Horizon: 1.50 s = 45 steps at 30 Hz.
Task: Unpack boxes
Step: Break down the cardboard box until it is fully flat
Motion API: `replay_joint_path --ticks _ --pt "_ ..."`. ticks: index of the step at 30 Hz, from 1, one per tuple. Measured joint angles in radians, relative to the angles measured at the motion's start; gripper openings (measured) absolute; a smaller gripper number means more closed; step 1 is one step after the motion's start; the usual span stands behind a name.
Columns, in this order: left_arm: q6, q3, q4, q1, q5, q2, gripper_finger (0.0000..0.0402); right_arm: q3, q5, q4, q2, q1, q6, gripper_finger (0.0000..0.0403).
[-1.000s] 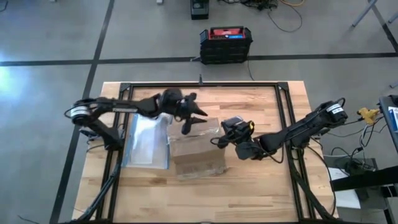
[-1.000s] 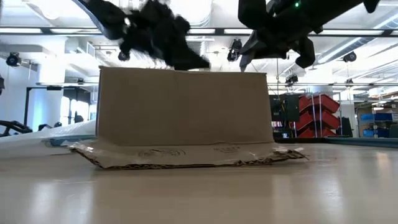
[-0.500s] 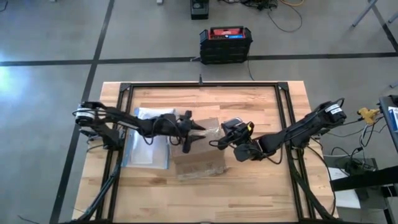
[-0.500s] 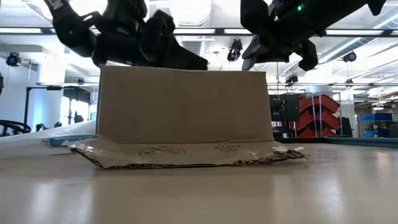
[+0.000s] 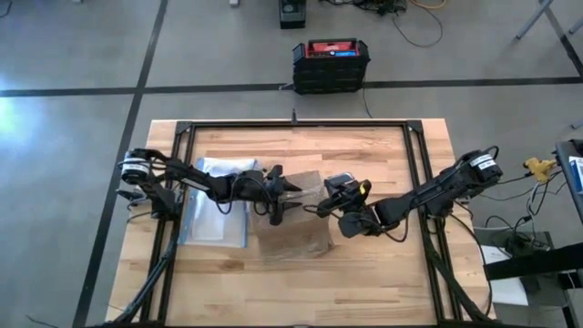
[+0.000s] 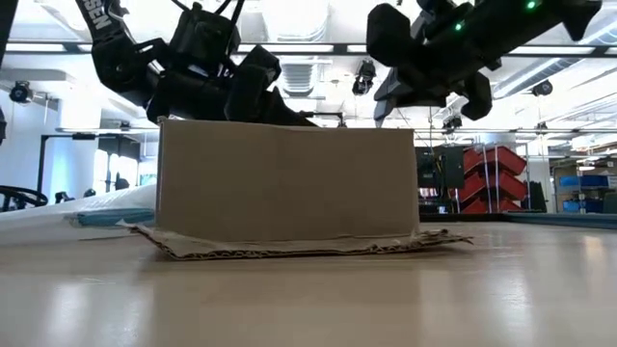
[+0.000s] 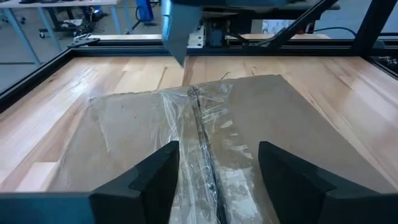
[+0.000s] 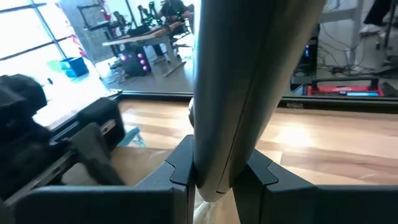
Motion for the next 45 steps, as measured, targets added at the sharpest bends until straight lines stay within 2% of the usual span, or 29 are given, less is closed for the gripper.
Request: replay_joint_path --ticks 3,8,27,37,45 --pt "0.000 0.000 -0.007 0.000 -0.001 0.000 0.0202 0.000 -0.017 0.000 0.008 -0.034 0.019 0.0050" --pt "0.000 0.000 -0.024 0.000 -0.005 0.000 0.0199 0.000 -0.103 0.002 0.030 -0.099 0.082 0.0050" --pt "0.000 -0.001 -0.047 0.000 -0.007 0.000 0.0195 0.000 -0.095 0.014 0.024 -0.110 0.069 0.0050" --pt "0.000 -0.002 -0.047 0.000 -0.008 0.000 0.0197 0.000 -0.113 0.020 0.031 -0.110 0.166 0.0050" --pt "0.000 -0.002 -0.052 0.000 -0.023 0.000 0.0203 0.000 -0.116 0.021 0.035 -0.104 0.172 0.0050"
